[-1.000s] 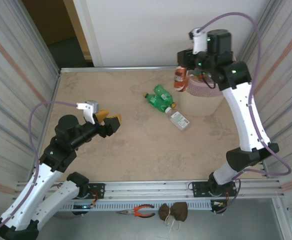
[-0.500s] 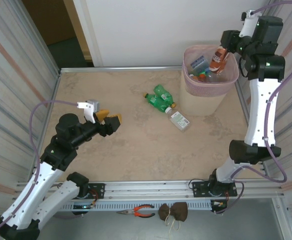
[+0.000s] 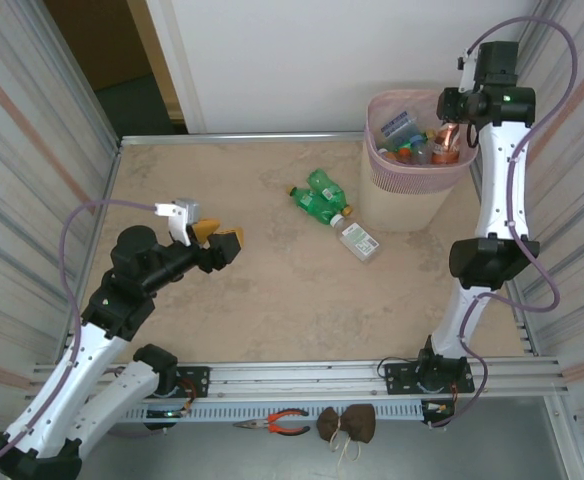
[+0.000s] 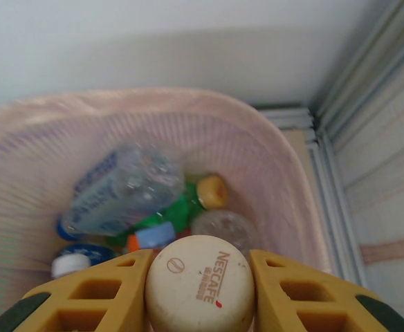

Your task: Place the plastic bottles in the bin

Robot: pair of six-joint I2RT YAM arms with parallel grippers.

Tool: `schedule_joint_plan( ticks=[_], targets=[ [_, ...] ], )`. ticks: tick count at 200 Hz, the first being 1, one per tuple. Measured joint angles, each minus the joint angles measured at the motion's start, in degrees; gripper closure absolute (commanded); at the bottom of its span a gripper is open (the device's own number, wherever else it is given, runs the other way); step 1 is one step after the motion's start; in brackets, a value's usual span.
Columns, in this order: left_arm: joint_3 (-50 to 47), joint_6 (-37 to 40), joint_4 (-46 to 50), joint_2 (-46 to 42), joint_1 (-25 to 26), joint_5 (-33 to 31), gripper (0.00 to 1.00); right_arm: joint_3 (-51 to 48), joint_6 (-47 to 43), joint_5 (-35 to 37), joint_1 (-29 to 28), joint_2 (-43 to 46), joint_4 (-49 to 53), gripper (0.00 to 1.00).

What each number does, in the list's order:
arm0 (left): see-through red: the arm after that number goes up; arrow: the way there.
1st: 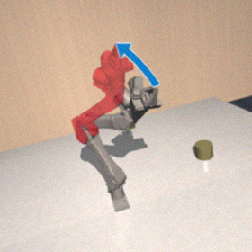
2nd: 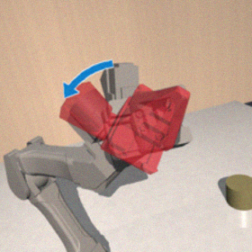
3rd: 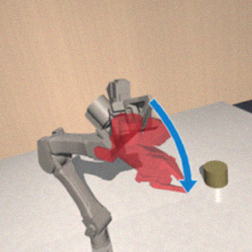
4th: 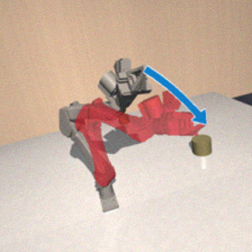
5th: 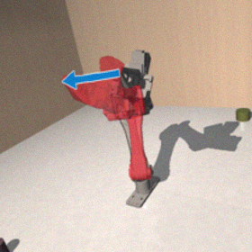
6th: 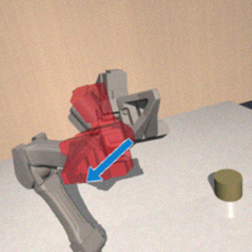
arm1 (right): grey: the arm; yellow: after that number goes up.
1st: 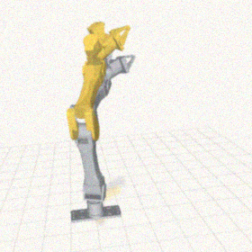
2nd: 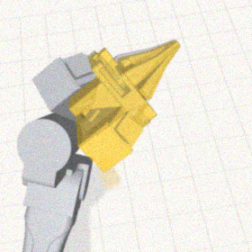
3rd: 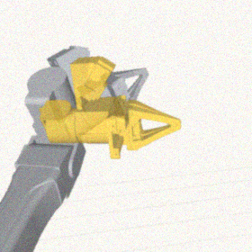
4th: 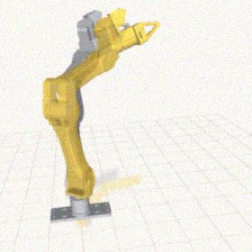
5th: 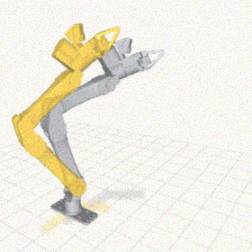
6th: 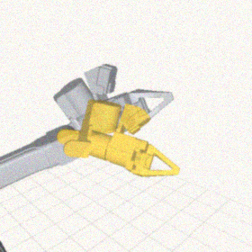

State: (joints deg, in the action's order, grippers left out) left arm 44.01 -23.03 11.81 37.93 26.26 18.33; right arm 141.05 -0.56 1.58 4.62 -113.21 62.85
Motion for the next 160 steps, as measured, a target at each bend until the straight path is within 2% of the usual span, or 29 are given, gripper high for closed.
schedule_joint_plan(
  ticks=[46, 107, 134, 160],
  targets=[
    [-0.7, -0.3, -1.4, 0.0, -0.4, 0.4, 0.19, -6.2, -0.7, 4.4, -0.2, 0.0, -3.7, 0.66],
    [-0.8, -0.9, -1.8, 0.0, -0.5, 0.8, 0.19, -16.0, -1.4, 4.8, -0.2, -0.8, -5.5, 0.65],
    [-1.2, -1.1, -1.8, -0.4, -0.5, 0.8, 0.19, -18.5, -1.3, 4.6, -0.1, -1.2, -6.4, 0.6],
    [-1.6, -1.3, -1.8, -0.9, -0.7, 0.8, 0.19, -18.6, -1.4, 4.7, -0.2, -1.6, -6.5, 0.49]
  ],
)
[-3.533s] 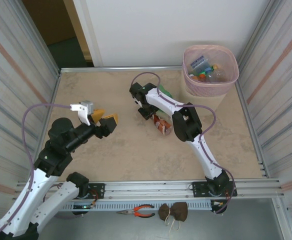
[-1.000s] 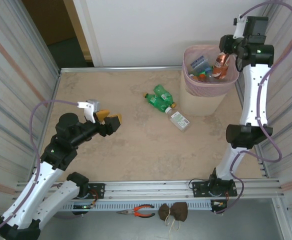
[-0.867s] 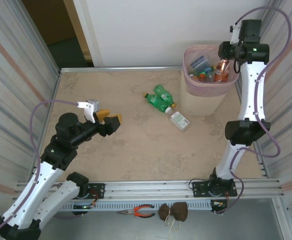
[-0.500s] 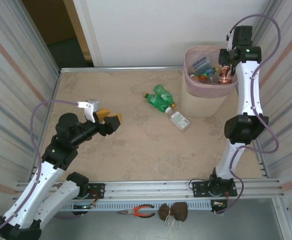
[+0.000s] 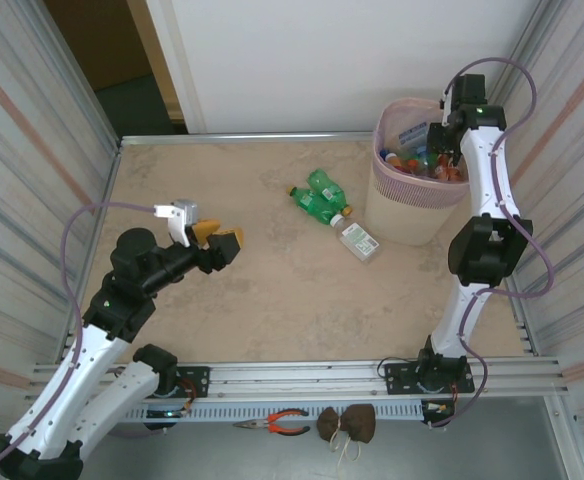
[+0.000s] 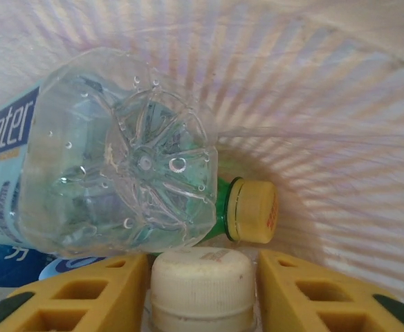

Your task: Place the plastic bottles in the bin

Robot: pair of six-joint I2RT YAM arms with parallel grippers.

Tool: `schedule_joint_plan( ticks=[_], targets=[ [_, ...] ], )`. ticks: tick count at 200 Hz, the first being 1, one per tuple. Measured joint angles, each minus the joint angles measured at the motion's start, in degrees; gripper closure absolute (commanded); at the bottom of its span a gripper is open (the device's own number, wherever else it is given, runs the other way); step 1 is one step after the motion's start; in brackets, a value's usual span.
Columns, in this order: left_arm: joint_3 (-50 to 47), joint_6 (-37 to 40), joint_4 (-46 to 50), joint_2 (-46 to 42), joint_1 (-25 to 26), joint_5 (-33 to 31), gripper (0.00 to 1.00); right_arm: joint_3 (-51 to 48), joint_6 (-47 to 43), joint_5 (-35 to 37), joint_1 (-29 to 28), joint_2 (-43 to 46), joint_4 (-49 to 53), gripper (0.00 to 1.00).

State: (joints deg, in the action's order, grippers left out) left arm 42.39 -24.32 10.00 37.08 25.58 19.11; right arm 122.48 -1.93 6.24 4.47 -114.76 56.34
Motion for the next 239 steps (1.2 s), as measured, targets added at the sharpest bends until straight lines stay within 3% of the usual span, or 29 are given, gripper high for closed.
schedule_joint_plan(
  ticks=[57, 143, 239],
  targets=[
    [-0.1, -0.2, 0.0, 0.0, -0.1, 0.0, 0.19, 0.8, 0.2, 1.5, -1.6, -0.1, 0.1, 0.34],
    [-0.2, -0.2, 0.0, -0.8, -0.2, 0.0, 0.19, 6.0, 0.2, 3.0, -7.5, 7.8, 0.7, 0.35],
    [-0.2, -0.2, 0.6, -2.5, -0.2, 0.0, 0.19, 7.0, 0.2, 3.2, -25.0, 9.0, 0.9, 0.35]
  ],
)
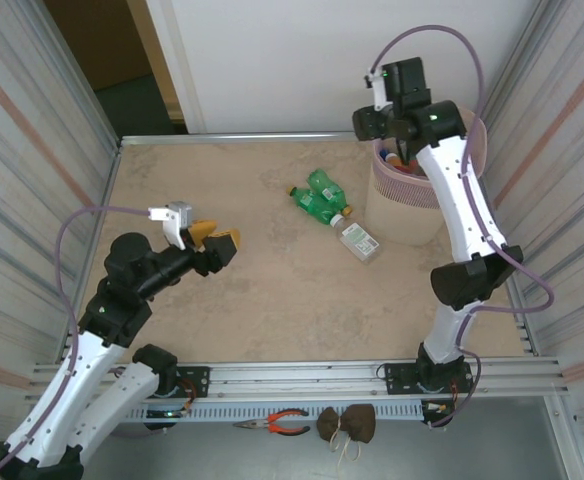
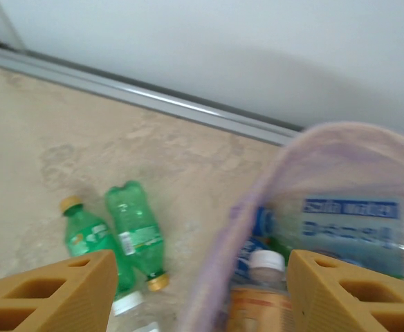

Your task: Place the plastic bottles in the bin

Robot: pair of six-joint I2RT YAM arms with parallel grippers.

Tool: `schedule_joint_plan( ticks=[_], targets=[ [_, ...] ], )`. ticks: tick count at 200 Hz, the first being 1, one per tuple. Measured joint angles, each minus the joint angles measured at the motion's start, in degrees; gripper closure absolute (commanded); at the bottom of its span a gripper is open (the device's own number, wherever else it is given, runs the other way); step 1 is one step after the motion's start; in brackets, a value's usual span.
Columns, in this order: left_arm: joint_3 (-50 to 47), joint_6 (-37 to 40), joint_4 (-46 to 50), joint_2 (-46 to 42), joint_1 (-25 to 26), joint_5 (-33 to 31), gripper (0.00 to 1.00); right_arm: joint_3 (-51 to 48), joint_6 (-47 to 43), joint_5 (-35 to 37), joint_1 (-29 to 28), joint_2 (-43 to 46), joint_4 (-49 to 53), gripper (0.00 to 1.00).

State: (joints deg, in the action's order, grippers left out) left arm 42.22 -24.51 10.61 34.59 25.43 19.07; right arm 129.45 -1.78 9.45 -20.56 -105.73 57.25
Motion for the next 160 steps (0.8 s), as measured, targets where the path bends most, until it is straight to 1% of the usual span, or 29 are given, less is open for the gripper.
schedule_joint_plan(
  ticks=[28, 69, 107, 160],
  targets=[
    [0.0, 0.0, 0.4, -0.4, 0.0, 0.0, 0.19, 0.0, 0.0, 0.0, -4.3, -2.9, 0.0, 0.36],
    [0.0, -0.4, 1.4, -1.0, 0.0, -0.2, 0.19, 0.1, -0.7, 0.0, -8.5, -9.7, 0.0, 0.36],
    [0.0, -1.0, 1.6, -1.2, 0.0, -0.2, 0.19, 0.6, -3.5, -0.1, -10.8, -17.0, 0.0, 0.36],
    [0.0, -1.1, 1.9, -1.2, 0.0, -0.4, 0.19, 6.2, -7.8, 0.0, -12.5, -29.6, -0.9, 0.36]
  ],
)
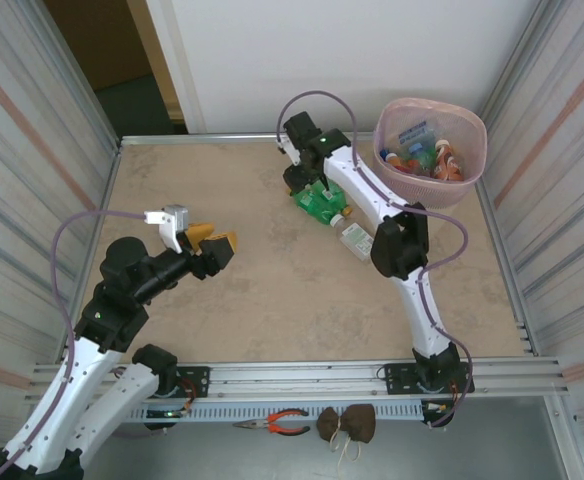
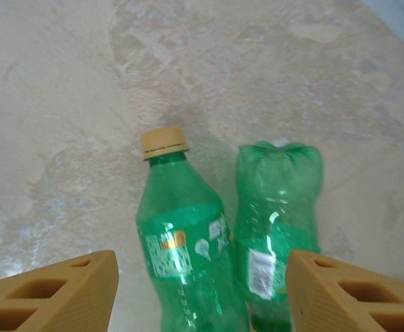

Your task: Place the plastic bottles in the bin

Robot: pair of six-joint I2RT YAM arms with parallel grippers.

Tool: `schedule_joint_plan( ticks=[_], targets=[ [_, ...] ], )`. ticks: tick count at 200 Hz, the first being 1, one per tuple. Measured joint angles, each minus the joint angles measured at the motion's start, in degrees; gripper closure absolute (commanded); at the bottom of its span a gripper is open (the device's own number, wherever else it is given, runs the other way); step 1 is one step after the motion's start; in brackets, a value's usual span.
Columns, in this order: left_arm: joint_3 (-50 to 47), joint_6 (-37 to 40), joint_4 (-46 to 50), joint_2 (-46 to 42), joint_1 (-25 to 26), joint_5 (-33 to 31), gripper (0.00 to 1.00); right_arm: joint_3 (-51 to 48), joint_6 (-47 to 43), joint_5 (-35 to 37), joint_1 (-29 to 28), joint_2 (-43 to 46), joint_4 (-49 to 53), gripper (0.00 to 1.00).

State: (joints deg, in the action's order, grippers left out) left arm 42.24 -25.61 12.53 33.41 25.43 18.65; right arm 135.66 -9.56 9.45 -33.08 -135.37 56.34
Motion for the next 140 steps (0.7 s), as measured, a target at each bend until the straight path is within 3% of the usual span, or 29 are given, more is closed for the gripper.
schedule_joint_plan(
  ticks=[140],
  targets=[
    [0.3, -0.2, 3.0, 3.4, -0.3, -0.2, 0.2, 4.3, -8.2, 0.0, -1.0, -14.6, -15.2, 0.41]
  ],
)
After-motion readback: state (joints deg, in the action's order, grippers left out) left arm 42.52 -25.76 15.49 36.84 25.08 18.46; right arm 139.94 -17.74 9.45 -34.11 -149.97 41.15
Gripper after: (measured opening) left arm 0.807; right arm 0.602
